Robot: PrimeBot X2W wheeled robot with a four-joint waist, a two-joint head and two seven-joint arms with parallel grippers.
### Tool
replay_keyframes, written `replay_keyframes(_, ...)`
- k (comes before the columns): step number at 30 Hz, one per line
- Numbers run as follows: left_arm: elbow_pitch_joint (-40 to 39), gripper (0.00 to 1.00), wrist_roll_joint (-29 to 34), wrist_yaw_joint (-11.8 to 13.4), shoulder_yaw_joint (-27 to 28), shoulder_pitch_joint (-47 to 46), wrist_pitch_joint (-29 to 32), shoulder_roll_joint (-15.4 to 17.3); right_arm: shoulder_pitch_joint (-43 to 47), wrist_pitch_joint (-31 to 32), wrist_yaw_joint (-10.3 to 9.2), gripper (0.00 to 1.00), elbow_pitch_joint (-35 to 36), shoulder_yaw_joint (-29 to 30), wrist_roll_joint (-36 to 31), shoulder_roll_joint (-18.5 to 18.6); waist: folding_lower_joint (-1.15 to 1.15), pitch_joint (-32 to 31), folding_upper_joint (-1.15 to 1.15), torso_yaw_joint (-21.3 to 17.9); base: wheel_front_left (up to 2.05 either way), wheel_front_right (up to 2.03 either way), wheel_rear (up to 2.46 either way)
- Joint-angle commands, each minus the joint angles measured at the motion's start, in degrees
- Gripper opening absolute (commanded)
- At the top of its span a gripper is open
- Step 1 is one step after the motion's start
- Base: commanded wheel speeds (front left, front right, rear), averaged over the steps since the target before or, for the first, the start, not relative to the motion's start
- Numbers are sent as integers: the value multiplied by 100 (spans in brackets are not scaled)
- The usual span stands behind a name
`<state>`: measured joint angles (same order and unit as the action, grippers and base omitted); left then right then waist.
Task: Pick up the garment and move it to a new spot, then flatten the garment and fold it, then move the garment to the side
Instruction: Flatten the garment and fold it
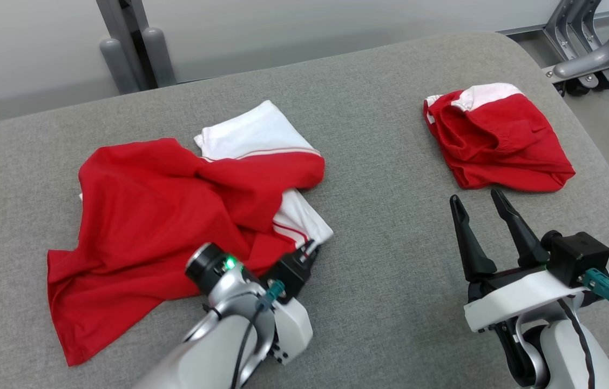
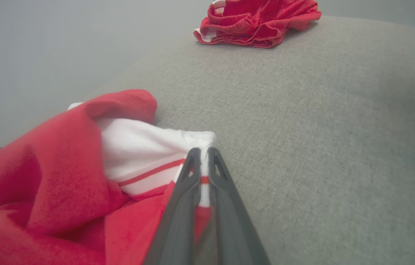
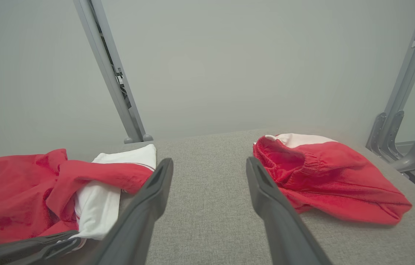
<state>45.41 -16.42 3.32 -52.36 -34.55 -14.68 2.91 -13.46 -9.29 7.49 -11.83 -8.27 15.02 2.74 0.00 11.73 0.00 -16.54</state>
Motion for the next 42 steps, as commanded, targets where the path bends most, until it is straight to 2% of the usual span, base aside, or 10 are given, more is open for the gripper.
replay_keyframes(1,-52,0,-75,-21,-164,93,-24,12,-1,-50,1,100,-28,4,36,33,0,4,0,8,0,0,0)
replay_keyframes(9,-37,0,-308,-112,-946,286,-5,16,-88,-54,1,100,-117,15,44,34,0,0,0,90,0,0,0)
replay_keyframes(10,-22,25,-339,-118,-1006,293,-6,15,-87,-49,1,100,-126,15,41,33,0,-5,0,117,0,0,0)
replay_keyframes(12,-1,100,-433,-110,-1109,301,-6,16,-93,-32,1,100,-164,22,29,33,0,-21,0,188,0,0,0)
replay_keyframes(21,-523,100,-813,136,-1051,250,-50,15,-47,13,1,100,-322,132,-43,33,0,-216,0,611,0,0,0)
replay_keyframes(25,-979,100,-832,306,-745,366,-50,25,-39,59,1,100,-394,192,-80,34,0,-345,0,861,0,0,0)
replay_keyframes(30,-1219,100,-730,410,-348,343,-52,248,-60,90,1,100,-442,157,-71,34,0,-430,0,1033,0,0,0)
replay_keyframes(35,-876,100,-668,272,-288,23,-53,280,-104,101,1,100,-416,-12,15,37,0,-370,0,903,0,0,0)
replay_keyframes(42,-261,100,-634,84,-407,-551,-46,107,-171,30,1,100,-364,-21,20,35,0,-101,0,399,0,0,0)
